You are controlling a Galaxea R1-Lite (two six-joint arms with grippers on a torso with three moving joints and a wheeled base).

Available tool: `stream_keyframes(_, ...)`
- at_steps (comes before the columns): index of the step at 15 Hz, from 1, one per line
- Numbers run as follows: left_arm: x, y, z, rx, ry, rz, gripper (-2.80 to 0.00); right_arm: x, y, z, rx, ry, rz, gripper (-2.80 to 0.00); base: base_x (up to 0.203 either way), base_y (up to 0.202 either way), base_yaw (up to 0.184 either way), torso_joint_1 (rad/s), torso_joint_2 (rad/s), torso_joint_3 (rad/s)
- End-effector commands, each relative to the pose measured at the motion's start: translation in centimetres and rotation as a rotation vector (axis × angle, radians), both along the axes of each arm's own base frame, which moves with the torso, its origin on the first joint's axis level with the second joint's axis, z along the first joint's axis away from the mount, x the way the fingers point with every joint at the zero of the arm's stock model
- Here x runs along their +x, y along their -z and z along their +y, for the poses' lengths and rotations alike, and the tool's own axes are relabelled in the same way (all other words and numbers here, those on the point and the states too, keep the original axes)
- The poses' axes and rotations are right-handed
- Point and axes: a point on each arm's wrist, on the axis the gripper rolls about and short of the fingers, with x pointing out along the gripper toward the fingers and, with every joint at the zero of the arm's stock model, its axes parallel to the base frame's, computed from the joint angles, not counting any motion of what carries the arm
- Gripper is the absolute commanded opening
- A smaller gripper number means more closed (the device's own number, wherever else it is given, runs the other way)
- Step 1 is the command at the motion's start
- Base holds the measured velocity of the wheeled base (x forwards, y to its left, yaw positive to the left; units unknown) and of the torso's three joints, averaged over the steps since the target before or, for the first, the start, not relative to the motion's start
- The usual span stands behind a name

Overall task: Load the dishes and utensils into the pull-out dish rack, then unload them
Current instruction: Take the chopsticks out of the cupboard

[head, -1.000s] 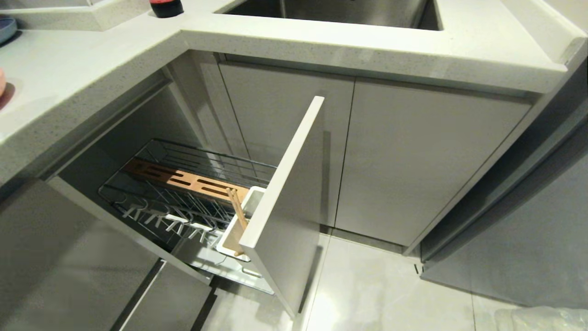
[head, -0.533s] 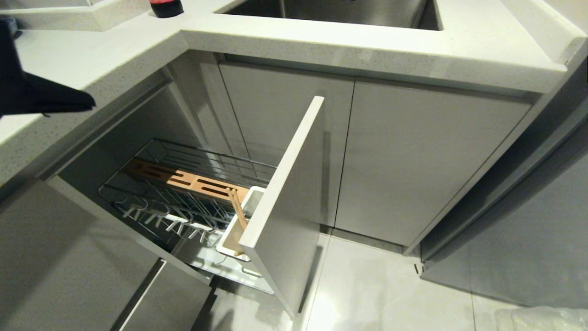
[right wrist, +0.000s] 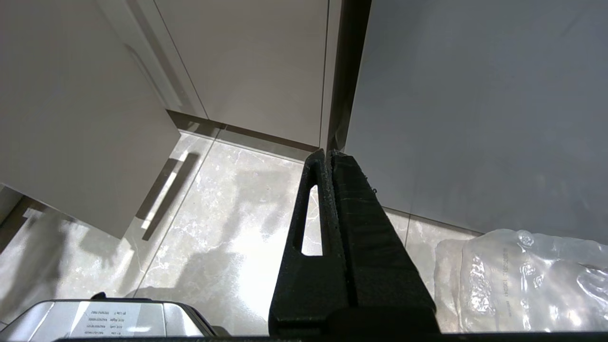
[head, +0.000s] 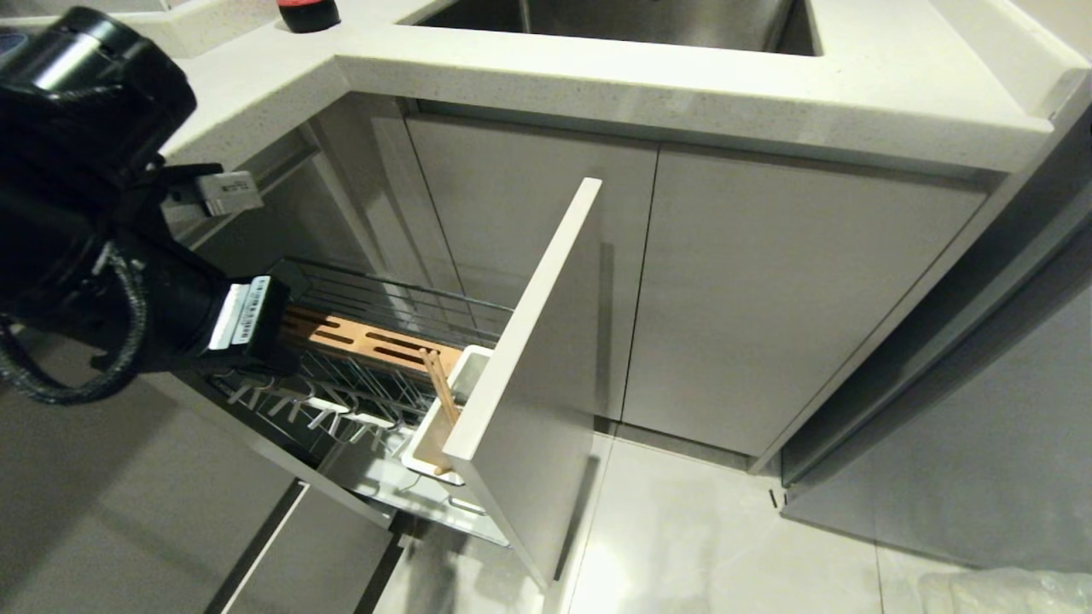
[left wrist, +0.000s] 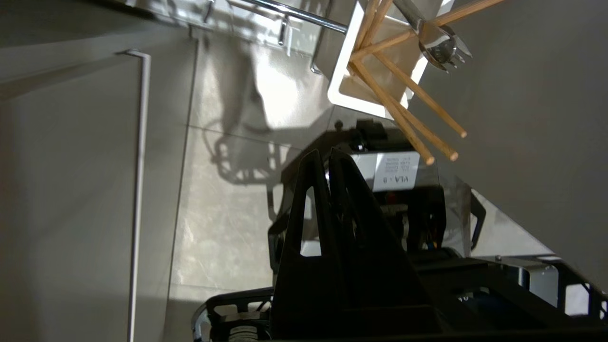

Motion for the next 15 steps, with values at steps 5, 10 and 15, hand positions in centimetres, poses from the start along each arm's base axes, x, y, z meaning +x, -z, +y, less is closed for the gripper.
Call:
stream_keyframes(5,2.8,3.1,-1.2,-0.010,0.029,0.147,0.00,0.0,0.0,0.0,-0.001,-0.001,0.000,-2.80,0.000,0.000,0.000,0.000,0.00,0.000)
stream_keyframes(10,0.9,5.6,-1.0,-0.084,-0.023,0.081,0.00,0.0,0.0,0.0,-0.001,-0.001,0.000,-2.80,0.000,0.000,0.000,0.000,0.00,0.000)
stream_keyframes(15,-0.5,7.2,-0.4,-0.192,-0.145,-0.232,0.00,0.0,0.0,0.0,-0.001,-0.001,0.000,-2.80,0.000,0.000,0.000,0.000,0.00,0.000)
